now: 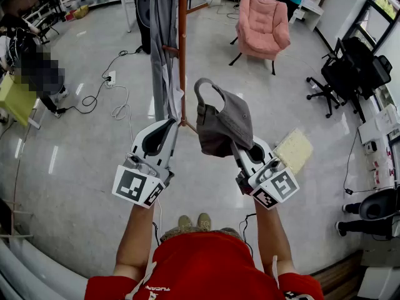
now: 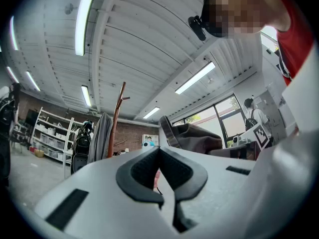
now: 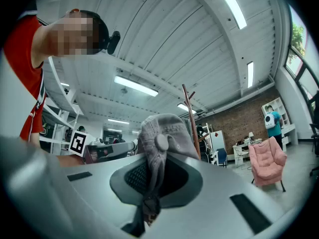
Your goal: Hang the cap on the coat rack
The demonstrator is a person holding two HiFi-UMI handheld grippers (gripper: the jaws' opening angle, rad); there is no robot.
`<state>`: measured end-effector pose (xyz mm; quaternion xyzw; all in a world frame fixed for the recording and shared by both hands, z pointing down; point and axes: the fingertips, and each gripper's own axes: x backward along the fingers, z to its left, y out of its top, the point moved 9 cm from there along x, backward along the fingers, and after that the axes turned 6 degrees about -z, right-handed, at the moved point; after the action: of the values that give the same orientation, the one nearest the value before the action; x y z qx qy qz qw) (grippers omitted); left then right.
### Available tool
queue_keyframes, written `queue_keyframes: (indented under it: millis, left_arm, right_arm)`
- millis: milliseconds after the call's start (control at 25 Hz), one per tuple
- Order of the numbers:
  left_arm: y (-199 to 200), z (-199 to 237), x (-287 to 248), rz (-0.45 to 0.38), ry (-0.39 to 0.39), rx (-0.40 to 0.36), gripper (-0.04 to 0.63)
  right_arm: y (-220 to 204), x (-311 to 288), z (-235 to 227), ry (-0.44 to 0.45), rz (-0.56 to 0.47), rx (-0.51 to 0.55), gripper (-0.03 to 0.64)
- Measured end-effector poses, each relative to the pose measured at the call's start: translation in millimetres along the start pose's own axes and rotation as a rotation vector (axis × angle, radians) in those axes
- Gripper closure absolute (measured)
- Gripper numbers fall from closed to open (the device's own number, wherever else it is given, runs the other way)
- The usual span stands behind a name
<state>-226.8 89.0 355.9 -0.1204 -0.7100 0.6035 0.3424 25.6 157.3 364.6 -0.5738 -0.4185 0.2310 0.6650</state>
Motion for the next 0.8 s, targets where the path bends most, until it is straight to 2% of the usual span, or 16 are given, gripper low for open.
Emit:
queue_keyframes:
  millis: [280, 600, 680, 800]
  left_arm:
    - [2, 2, 10, -0.010, -0.015, 0.010, 0.588]
    - [-3, 14, 14, -0.034, -0.021, 0.005, 0.588]
    - [-7, 17, 15, -0.033, -0.020, 0.000, 0.588]
    - [-7, 38, -12, -0.022, -0.012, -0.006, 0.588]
  right_arm:
    - [-1, 1, 4, -0.007, -0.010, -0.044, 0.584]
    - [-9, -5, -9, -0.024, 0.019, -0.024, 0.584]
    - [-13, -8, -17, -0.027, 0.015, -0.024, 0.584]
    - [-8, -37, -53, -0.025, 0.013, -0.023, 0.584]
